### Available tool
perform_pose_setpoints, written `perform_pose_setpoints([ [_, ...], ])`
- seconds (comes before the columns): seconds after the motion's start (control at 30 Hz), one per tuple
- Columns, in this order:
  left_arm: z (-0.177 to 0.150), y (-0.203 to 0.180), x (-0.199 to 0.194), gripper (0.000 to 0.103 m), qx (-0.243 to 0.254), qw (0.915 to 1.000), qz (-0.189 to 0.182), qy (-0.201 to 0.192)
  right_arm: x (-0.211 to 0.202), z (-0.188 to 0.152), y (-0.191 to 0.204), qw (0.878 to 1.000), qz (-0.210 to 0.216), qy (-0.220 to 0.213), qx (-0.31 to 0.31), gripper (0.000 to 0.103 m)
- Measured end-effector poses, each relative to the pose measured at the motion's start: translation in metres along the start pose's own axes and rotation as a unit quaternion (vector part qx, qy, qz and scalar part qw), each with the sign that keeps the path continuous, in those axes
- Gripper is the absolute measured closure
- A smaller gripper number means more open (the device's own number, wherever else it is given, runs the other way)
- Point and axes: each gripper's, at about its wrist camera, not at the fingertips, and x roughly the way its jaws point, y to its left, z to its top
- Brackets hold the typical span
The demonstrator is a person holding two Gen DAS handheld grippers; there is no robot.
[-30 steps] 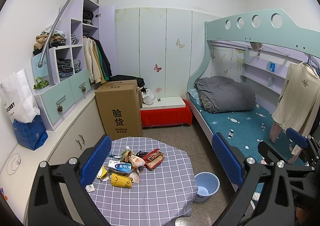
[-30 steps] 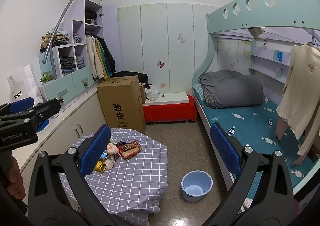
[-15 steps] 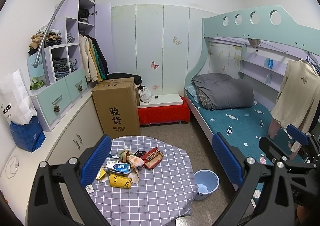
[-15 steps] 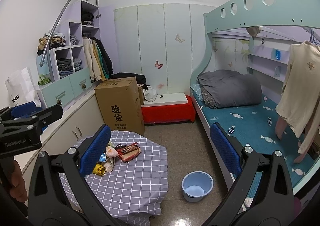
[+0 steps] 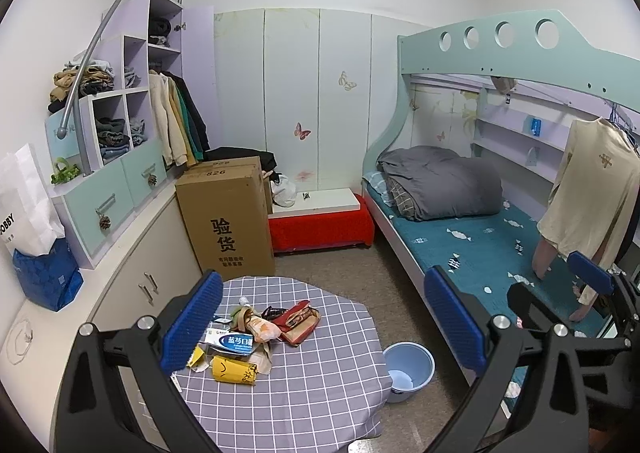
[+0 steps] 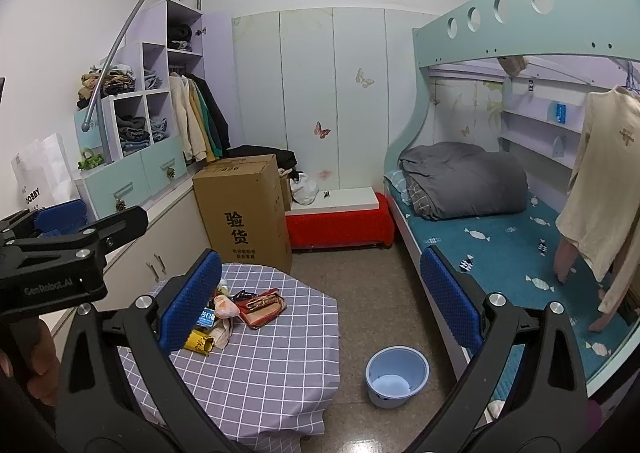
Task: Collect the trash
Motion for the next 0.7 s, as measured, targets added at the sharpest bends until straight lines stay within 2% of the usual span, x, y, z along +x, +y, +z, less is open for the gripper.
perform_pose_setpoints([
  [0.7,0.007,0.010,0.015,0.004,-0.020,0.9994,0.029,0.001,0.021,0.011,-0.003,1.000,0.014,0.013,0.006,0.006],
])
